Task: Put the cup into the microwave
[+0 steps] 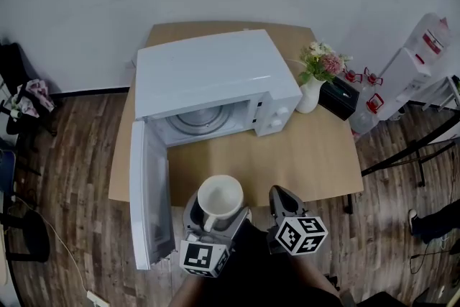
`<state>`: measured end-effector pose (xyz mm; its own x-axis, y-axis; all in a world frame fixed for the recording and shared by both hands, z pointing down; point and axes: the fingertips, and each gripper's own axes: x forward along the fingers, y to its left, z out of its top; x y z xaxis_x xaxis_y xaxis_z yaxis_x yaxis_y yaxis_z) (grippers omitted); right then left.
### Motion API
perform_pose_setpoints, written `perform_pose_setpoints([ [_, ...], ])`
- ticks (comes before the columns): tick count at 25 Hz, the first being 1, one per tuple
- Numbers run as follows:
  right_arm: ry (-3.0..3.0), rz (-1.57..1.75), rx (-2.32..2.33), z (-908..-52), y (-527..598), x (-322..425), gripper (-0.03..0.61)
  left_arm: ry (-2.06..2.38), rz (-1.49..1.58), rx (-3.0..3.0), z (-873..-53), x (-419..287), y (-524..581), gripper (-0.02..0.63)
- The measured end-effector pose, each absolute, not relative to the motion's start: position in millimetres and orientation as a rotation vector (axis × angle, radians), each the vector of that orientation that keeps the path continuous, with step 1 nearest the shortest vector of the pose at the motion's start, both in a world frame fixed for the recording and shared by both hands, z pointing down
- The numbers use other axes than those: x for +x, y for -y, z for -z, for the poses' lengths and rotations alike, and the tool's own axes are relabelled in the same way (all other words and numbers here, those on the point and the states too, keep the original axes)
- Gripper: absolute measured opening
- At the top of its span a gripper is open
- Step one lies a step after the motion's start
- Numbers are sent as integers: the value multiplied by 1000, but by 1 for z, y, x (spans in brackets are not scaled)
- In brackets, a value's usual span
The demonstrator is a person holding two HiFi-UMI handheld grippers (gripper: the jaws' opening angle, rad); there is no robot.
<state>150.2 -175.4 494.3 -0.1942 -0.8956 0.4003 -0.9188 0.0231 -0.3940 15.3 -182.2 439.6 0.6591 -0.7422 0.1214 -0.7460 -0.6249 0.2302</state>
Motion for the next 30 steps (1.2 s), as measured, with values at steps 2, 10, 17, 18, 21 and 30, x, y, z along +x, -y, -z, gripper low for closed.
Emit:
perform_pose_setpoints([
  [2,2228,-907,1946,-496,187,153,-8,1223,-16,2602,-441,16,192,459],
  [10,2269,-902,1849,-501,229,156,-8,1304,1,2540,-448,19,225,459],
  [17,2302,-891,1773,-506,261,161,-8,1387,12,2494,-456,20,253,459],
  [18,2308,-889,1763,-507,265,161,-8,1397,12,2489,-457,20,257,459],
  [21,2330,-881,1729,-507,278,162,-8,1433,12,2468,-460,20,268,459],
  [30,2402,-866,1595,-515,305,157,-8,1557,10,2459,-462,18,304,459],
])
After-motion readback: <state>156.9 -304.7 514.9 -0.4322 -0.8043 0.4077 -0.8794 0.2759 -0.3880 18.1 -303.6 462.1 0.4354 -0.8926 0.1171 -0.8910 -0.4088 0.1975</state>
